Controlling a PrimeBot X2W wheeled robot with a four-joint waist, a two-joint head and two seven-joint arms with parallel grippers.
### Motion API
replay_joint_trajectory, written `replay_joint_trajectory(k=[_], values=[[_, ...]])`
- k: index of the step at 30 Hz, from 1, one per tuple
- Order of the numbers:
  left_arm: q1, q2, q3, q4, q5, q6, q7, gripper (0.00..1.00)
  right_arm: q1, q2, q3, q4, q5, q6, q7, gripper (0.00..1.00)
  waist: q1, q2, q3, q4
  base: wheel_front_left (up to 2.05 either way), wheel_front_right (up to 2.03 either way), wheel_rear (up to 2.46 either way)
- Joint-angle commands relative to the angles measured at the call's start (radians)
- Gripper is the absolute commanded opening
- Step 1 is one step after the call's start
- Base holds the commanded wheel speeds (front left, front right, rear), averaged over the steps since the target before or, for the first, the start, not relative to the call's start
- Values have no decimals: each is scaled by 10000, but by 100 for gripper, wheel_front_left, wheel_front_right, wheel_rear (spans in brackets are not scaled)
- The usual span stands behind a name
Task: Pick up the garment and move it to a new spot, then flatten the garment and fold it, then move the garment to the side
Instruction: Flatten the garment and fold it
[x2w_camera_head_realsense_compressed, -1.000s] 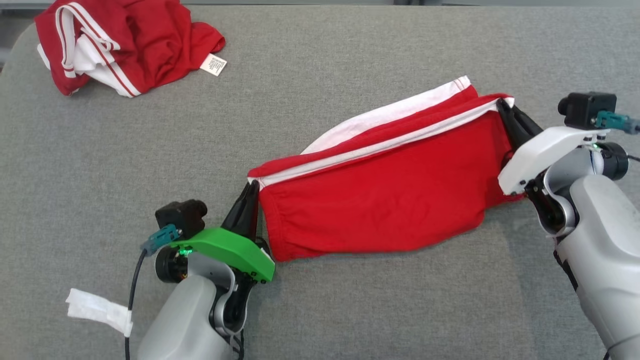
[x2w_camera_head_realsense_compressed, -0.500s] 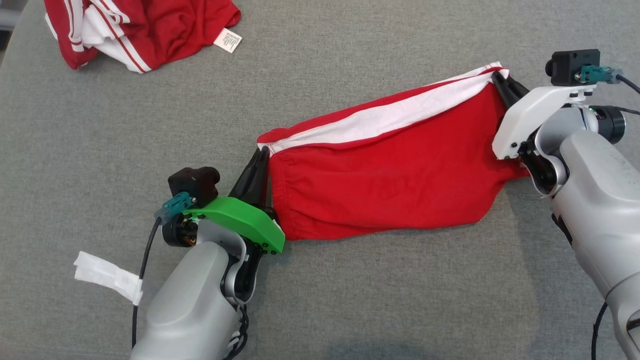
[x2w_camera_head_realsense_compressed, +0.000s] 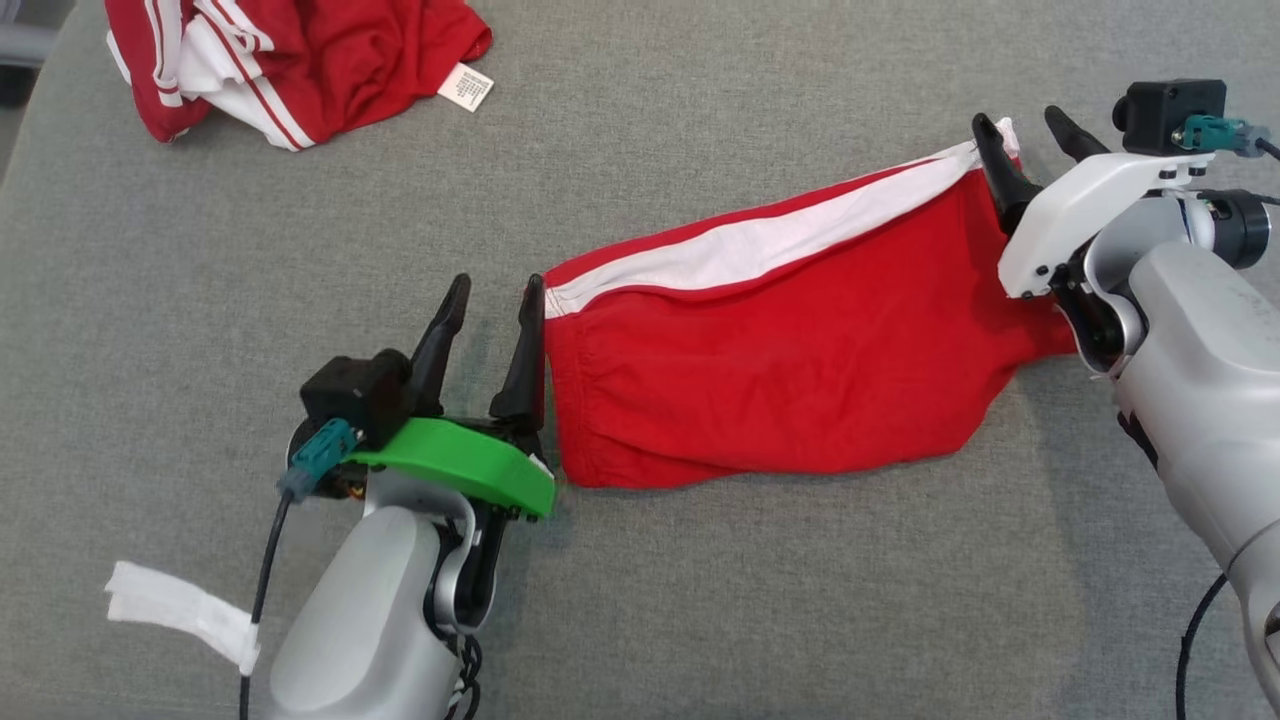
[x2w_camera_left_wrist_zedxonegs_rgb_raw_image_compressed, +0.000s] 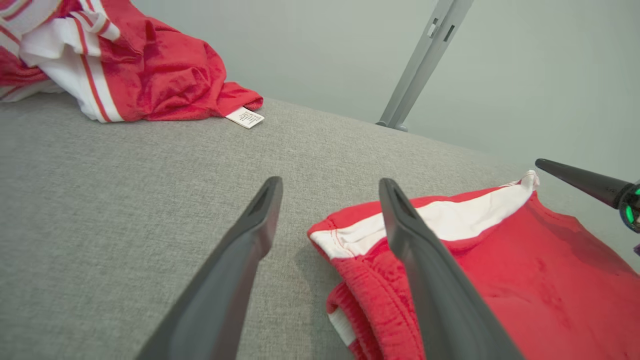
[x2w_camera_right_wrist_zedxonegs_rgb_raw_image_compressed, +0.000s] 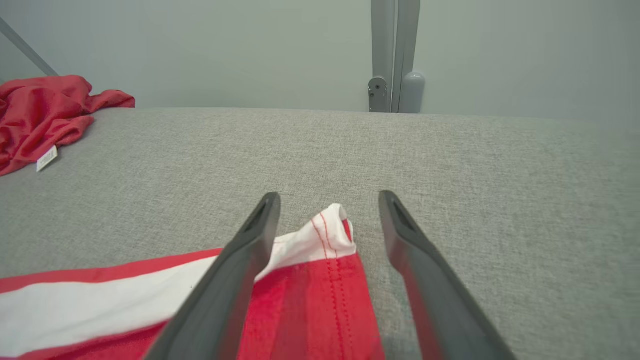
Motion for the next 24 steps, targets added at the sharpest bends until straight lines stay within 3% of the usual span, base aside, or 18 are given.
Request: replay_joint_trajectory(k=[1,6,12,24], values=[[293,111,190,-395,241,35,-28,100,66,-180,145,1,109,-6,-82,100,0,0,-124,-49,0,0,0],[1368,138,935,-1835,1051,136,-27,100,444,-628,742,-206,485,-6,35,100,0,0,-450,-158,0,0,0],[2467,104,1532,-2977,1645,161,-18,100,1028,-993,1622,-465,1116,-6,955,100,0,0,-785,-216,0,0,0],[3096,-19,2053,-3787,1735,103,-18,100,806,-1207,2544,193,1926,-6,3041,100,0,0,-697,468,0,0,0]])
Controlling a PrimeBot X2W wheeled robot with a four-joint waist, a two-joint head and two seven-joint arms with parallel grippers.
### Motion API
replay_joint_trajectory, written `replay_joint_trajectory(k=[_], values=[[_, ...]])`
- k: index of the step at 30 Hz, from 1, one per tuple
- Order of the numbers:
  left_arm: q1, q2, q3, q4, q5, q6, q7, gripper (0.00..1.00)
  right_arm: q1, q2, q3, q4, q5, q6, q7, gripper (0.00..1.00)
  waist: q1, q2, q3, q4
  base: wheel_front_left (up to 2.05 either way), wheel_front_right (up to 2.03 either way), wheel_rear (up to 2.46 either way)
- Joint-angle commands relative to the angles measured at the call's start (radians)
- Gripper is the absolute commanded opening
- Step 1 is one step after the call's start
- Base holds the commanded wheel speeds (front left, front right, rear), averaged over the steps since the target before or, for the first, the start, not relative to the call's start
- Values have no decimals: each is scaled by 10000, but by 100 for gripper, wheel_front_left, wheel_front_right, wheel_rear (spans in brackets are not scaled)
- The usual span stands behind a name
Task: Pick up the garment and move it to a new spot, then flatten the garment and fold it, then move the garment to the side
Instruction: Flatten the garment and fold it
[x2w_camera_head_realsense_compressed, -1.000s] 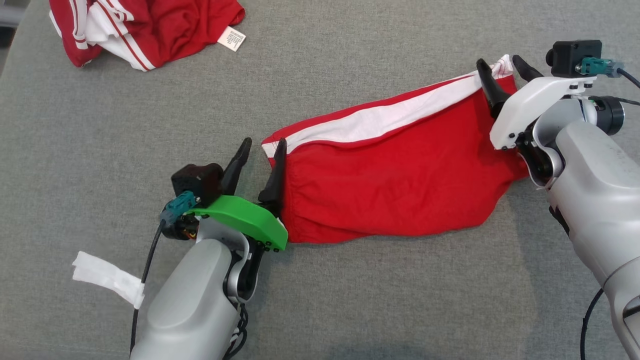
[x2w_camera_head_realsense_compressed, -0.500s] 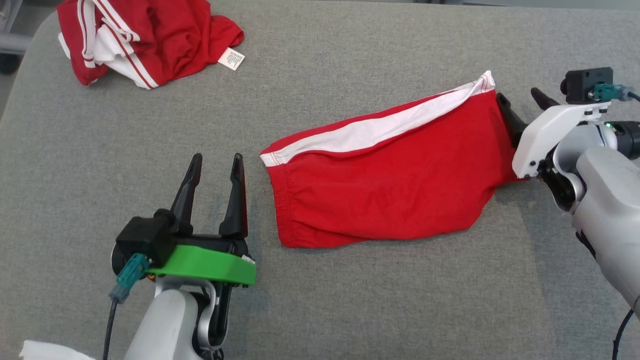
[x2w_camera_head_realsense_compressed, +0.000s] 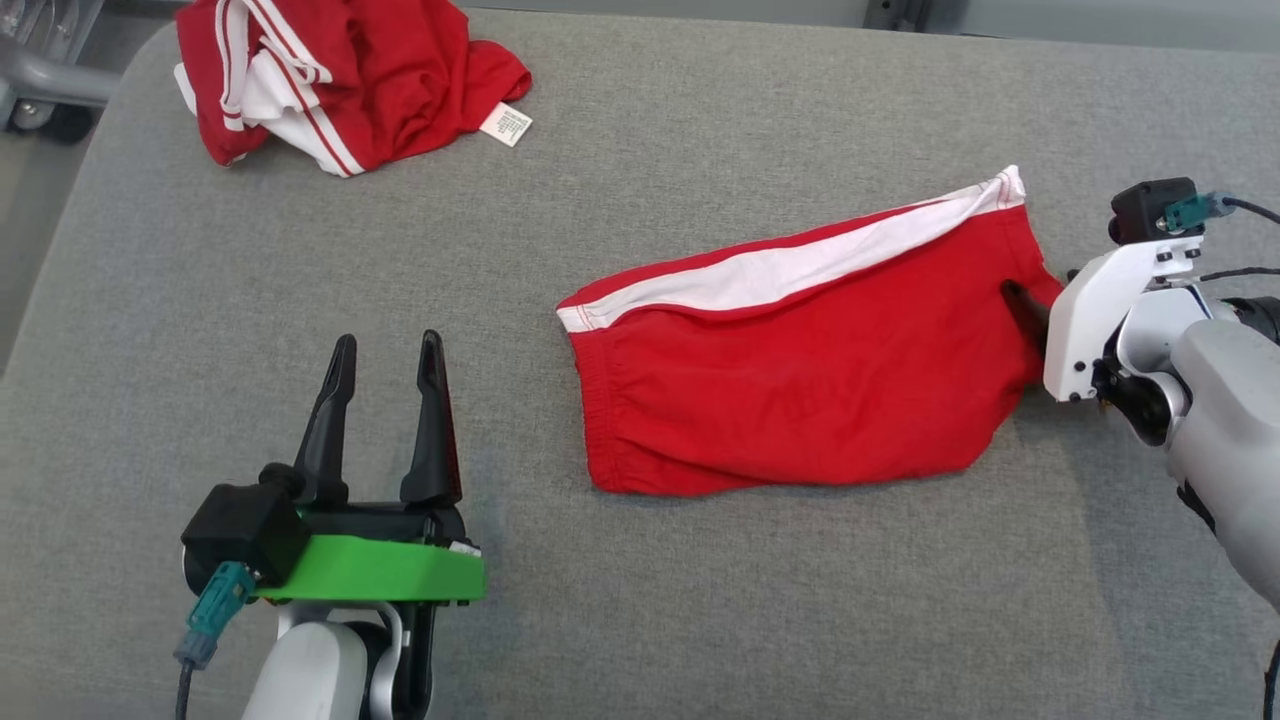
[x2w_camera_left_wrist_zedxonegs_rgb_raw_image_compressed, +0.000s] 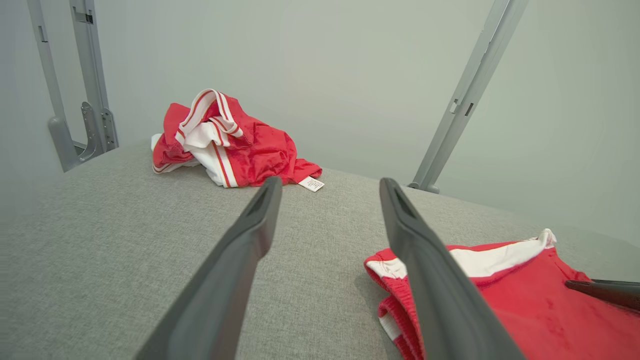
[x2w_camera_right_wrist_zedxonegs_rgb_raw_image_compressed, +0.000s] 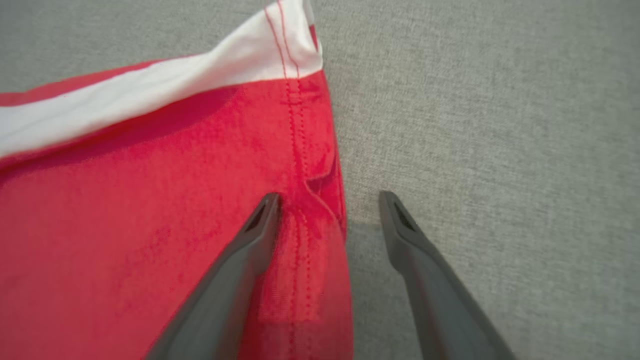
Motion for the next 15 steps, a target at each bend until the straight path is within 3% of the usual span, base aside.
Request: replay_joint_trajectory(k=[1,4,5,6,7,9,15], values=[[95,-1,54,-33,7,-35,-2,100,-4,-9,99,183,78,-6,244,100,0,0,80,219,0,0,0],[151,-25,143,-51,-26,-48,-3,100,-6,104,250,412,279,0,888,100,0,0,89,341,0,0,0],[167,-31,180,-64,-36,-50,-3,100,11,134,315,420,338,0,1047,89,0,0,81,363,0,0,0],[175,-37,209,-76,-42,-54,-3,100,38,169,365,418,416,0,1197,47,0,0,67,377,0,0,0],[197,-37,241,-78,-44,-57,-3,100,46,170,415,416,457,3,1302,37,0,0,45,379,0,0,0],[234,-39,306,-75,-44,-53,-3,100,-3,97,469,395,511,1,1269,0,0,0,-15,350,0,0,0],[351,-50,399,-121,95,-78,-3,100,-159,-105,517,255,661,-12,912,0,0,0,-243,21,0,0,0]])
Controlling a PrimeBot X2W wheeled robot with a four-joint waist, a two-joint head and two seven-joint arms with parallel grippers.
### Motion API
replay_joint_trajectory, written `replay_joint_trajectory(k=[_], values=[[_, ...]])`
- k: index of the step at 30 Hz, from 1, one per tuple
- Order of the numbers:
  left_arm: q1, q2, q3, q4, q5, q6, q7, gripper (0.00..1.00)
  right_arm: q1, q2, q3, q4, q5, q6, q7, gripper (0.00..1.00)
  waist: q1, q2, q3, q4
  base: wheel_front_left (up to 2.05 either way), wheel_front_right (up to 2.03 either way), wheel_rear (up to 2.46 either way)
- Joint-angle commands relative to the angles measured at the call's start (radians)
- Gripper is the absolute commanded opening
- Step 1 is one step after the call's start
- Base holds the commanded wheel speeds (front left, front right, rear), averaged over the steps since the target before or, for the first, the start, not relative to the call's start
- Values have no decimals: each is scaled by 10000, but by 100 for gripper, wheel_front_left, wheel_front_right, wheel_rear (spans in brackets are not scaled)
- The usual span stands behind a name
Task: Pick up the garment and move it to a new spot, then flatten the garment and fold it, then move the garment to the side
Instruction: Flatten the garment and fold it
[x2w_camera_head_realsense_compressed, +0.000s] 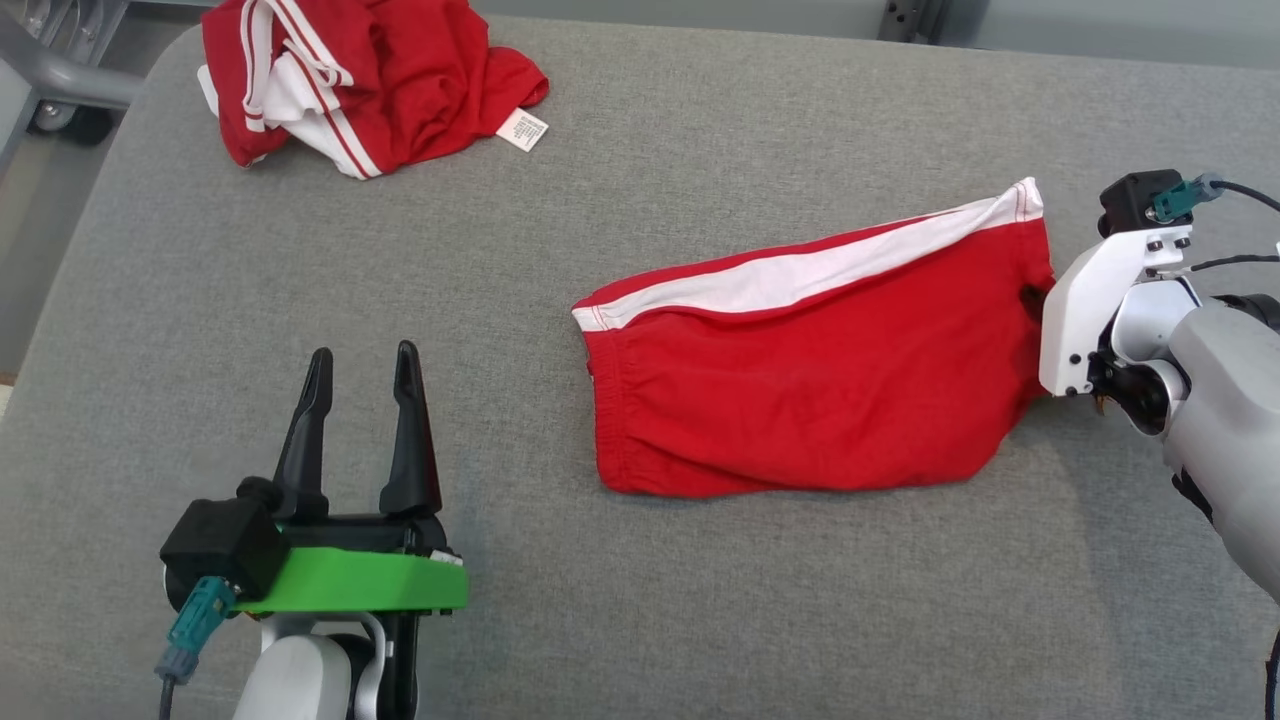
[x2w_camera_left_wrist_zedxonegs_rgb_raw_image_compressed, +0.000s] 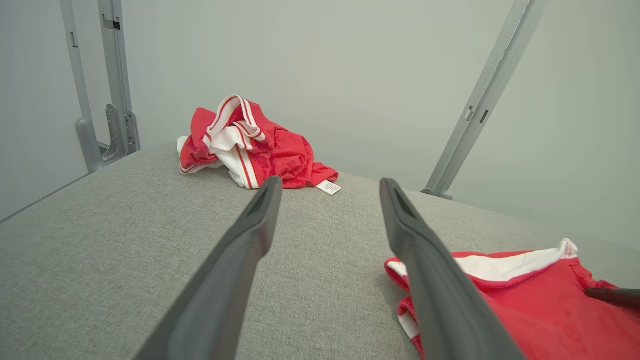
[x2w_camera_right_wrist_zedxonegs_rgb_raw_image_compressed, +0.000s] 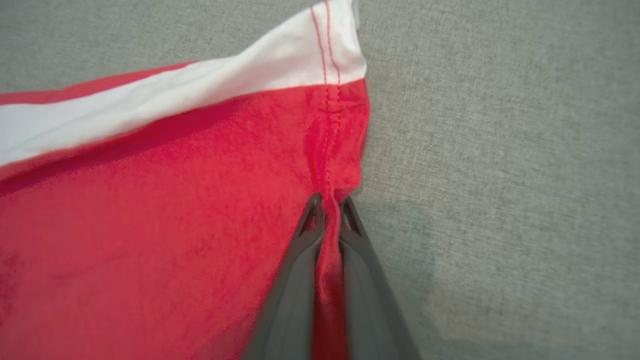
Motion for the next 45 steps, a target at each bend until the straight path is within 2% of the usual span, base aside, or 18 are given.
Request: replay_joint_trajectory(k=[1,14,23,28,36,41,45], values=[[131,-6,7,-46,78,-39,-3,100,184,-134,69,-3,80,-20,-52,0,0,0,-151,-232,0,0,0],[360,54,214,-258,462,-40,-3,100,958,-719,178,-954,881,-18,-859,0,0,0,-662,-1914,0,0,0],[289,285,264,171,631,-43,44,100,1341,-582,158,-1052,1281,-17,-1287,0,0,0,-736,-2710,0,0,0],[194,391,375,525,594,26,20,100,1213,-447,50,-1434,1605,-14,-1480,0,0,0,-855,-2664,0,0,0],[442,311,498,748,424,95,-5,100,1075,-315,26,-3090,2223,-11,-1468,0,0,0,-1300,-2099,0,0,0],[532,225,465,716,381,96,-8,100,1163,85,49,-3946,2567,-11,-1178,0,0,0,-1545,-1642,0,0,0],[614,182,459,676,347,101,-11,100,1269,562,54,-4067,2565,-11,-1068,0,0,0,-1651,-1367,0,0,0]])
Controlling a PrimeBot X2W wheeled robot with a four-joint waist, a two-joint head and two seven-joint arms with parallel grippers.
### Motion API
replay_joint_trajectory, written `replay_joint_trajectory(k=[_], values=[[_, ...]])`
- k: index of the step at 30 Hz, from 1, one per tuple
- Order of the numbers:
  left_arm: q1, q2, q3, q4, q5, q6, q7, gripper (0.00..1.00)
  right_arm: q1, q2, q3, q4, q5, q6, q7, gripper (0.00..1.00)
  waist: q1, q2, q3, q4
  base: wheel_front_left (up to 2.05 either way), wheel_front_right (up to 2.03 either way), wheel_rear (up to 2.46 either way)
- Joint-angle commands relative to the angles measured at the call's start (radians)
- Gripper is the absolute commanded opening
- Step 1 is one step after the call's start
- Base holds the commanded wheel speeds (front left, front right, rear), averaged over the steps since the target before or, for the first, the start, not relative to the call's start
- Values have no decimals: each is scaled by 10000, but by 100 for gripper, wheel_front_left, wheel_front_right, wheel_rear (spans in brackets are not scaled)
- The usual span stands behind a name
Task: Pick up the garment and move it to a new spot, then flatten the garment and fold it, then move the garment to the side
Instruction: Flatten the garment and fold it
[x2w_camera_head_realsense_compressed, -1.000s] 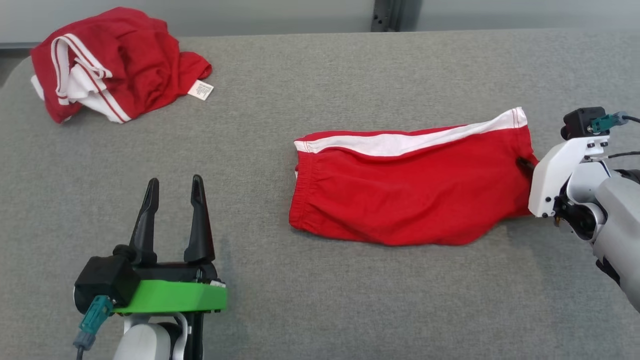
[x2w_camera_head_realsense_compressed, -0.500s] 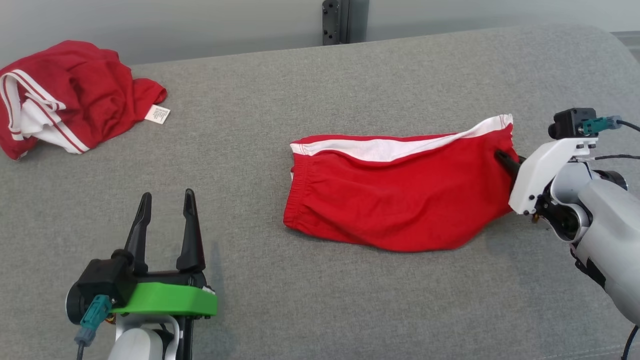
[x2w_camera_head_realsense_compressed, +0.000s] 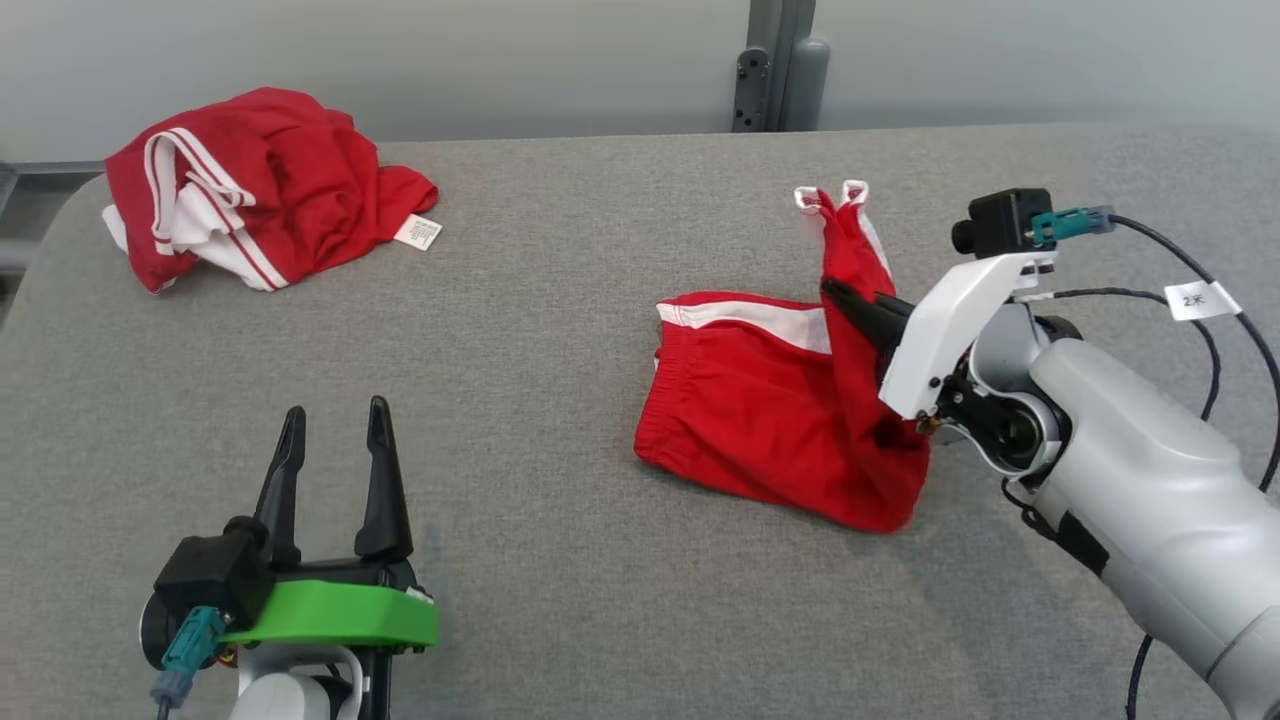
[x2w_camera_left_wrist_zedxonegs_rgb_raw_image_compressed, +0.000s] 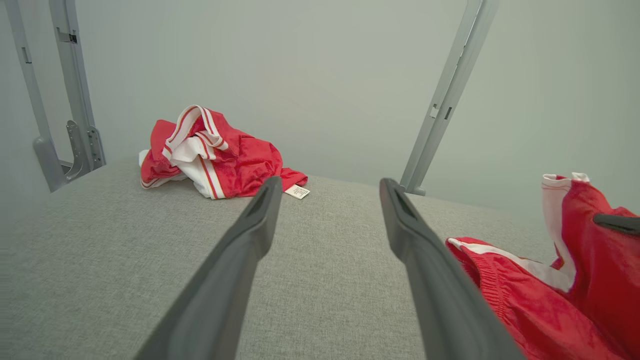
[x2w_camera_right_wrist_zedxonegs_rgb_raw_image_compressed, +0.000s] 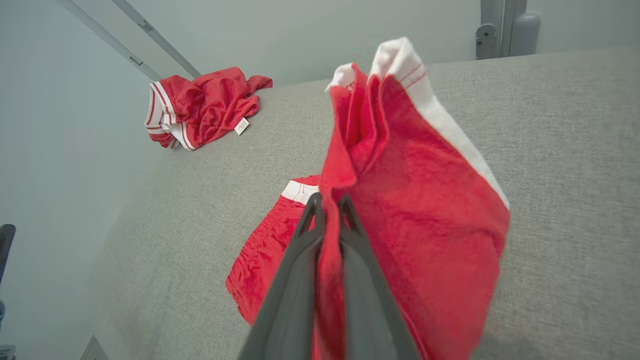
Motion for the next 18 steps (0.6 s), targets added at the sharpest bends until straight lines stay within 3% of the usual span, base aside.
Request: replay_joint_trajectory(k=[1,15,16,18], values=[[134,-28,28,-36,-3,28,-29,100,106,169,15,51,-86,2,17,0,0,0,-179,298,0,0,0],[23,-139,-49,-81,-91,-29,-31,100,-357,2435,-116,2231,-555,2,-129,0,0,0,-142,665,0,0,0],[7,-145,-56,-67,-96,-36,-31,100,-405,2538,-123,2411,-580,2,-144,5,0,0,-138,672,0,0,0],[-25,-159,-83,-35,-107,-48,-31,100,-494,2705,-75,2644,-626,2,-74,50,0,0,-140,688,0,0,0]])
